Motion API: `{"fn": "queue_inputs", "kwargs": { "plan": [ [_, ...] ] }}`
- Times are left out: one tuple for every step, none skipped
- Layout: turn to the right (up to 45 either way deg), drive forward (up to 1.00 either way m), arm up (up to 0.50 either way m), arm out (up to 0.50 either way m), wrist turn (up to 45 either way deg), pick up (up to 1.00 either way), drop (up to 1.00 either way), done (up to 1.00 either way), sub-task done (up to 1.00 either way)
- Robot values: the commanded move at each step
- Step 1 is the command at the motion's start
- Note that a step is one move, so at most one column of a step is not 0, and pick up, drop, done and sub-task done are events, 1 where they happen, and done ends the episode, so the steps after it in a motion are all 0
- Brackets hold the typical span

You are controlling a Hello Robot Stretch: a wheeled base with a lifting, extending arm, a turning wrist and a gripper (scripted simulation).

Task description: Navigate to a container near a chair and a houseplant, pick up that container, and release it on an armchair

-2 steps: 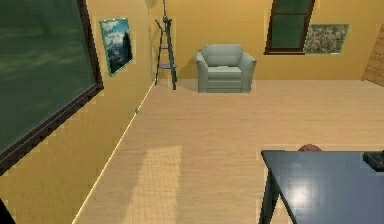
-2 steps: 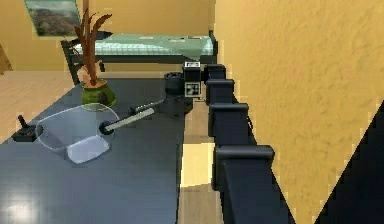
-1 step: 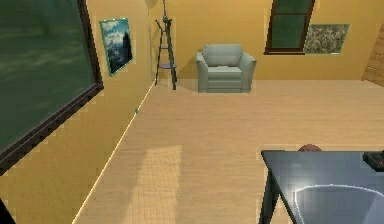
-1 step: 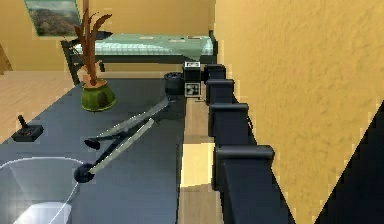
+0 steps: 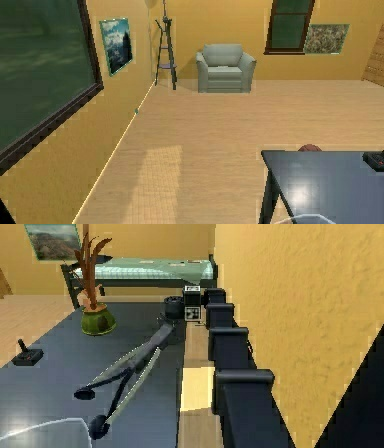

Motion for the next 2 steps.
{"fn": "queue_inputs", "kwargs": {
  "plan": [
    [0.0, 0.0, 0.0, -0.28, 0.0, 0.0, 0.0, 0.0, 0.0],
    [3.0, 0.0, 0.0, 0.0, 0.0, 0.0, 0.0, 0.0, 0.0]
  ]
}}
